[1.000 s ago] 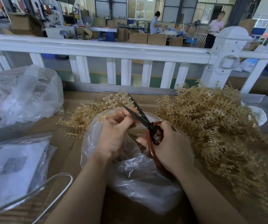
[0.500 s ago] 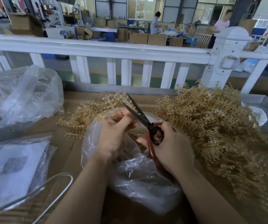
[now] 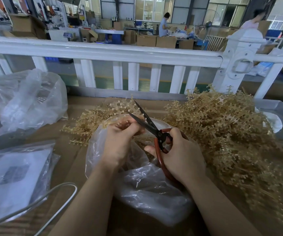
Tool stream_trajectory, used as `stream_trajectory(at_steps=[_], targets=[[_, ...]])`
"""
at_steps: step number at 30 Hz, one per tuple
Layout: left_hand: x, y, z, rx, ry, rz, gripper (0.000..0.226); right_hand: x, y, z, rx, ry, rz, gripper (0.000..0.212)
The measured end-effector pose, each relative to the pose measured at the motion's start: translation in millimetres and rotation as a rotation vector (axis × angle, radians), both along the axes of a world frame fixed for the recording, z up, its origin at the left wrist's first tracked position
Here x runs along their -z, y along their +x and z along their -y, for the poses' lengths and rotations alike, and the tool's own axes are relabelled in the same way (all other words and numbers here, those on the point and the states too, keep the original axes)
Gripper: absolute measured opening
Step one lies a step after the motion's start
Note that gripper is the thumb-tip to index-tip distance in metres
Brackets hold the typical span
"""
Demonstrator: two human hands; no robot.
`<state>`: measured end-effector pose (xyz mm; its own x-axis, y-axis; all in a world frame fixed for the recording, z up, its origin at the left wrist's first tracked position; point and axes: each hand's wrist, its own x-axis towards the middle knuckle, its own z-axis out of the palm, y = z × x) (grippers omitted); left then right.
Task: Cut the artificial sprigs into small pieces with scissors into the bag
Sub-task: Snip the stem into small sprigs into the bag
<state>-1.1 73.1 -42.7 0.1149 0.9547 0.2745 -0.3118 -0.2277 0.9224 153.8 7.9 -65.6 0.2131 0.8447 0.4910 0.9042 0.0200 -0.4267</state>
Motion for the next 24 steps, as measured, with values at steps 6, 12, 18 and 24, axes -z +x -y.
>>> stream_trajectory(at_steps=[6,12,18,24], targets=[[6,0,-4,0.047,0.034,-0.048,0.021,1,1,1,-0.002,0.013,-0.021,0.071],[11,0,-8,0.189,-0.063,0.092,0.002,1,1,3,0.002,0.026,-0.027,0.07],[9,0,-8,0.241,-0.108,0.159,0.005,-1,0,2,0.015,-0.007,-0.012,0.073],[6,-2,-5,0.217,-0.1,0.175,0.005,-3,0,3,0.012,-0.027,-0.039,0.069]])
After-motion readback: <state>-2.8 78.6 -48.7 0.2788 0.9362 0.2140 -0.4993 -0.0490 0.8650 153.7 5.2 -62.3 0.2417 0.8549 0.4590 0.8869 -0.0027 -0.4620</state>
